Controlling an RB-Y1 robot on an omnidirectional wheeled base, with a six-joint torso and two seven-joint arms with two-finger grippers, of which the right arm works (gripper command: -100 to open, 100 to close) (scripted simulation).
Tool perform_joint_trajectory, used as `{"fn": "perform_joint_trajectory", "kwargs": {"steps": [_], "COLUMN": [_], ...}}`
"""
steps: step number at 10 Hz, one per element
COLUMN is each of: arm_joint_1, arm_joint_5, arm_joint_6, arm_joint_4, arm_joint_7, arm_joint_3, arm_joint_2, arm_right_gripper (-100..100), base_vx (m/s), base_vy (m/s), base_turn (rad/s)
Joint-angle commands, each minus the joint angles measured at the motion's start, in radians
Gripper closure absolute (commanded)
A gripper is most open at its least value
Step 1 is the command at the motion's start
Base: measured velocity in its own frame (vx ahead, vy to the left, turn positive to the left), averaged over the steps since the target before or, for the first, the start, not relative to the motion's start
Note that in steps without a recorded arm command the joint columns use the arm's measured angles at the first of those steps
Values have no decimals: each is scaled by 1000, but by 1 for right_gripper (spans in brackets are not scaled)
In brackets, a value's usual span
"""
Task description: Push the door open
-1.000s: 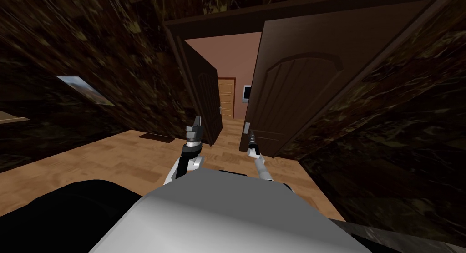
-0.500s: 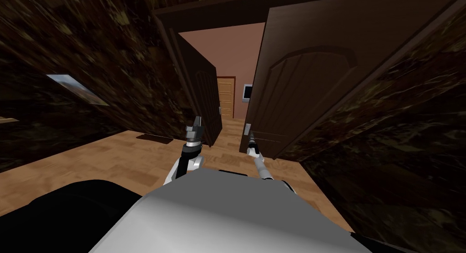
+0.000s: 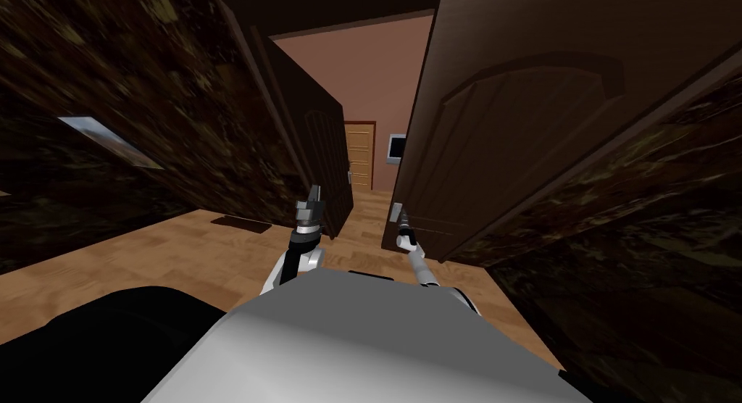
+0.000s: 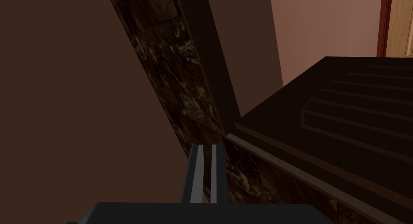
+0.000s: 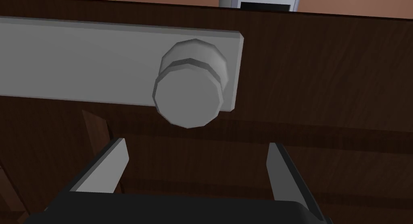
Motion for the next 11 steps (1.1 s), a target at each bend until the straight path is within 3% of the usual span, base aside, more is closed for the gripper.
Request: {"fn": "perform_joint_trajectory", "kwargs": {"steps": [1,3,4,5,10,11], "arm_joint_1": [-2,-5,-6,-6,-6,-8], "arm_joint_5": [-1,-1,-1,-1,-1,-5], "arm_joint_6": [3,5,2,2,2,1], "arm_joint_4": [1,4,9,9,9,9], "arm_joint_7": [0,0,2,2,2,6], "arm_joint_3": [-3,-7,-7,-7,-7,-20], "arm_joint_2": [11,51,41,41,41,21], "arm_right_gripper": [-100,-100,-100,100,100,100], "base_vx": [188,196,84,-9,-12,91], "base_vy": [-28,-14,-6,0,1,33], "base_turn": [20,17,8,-8,2,-15]}}
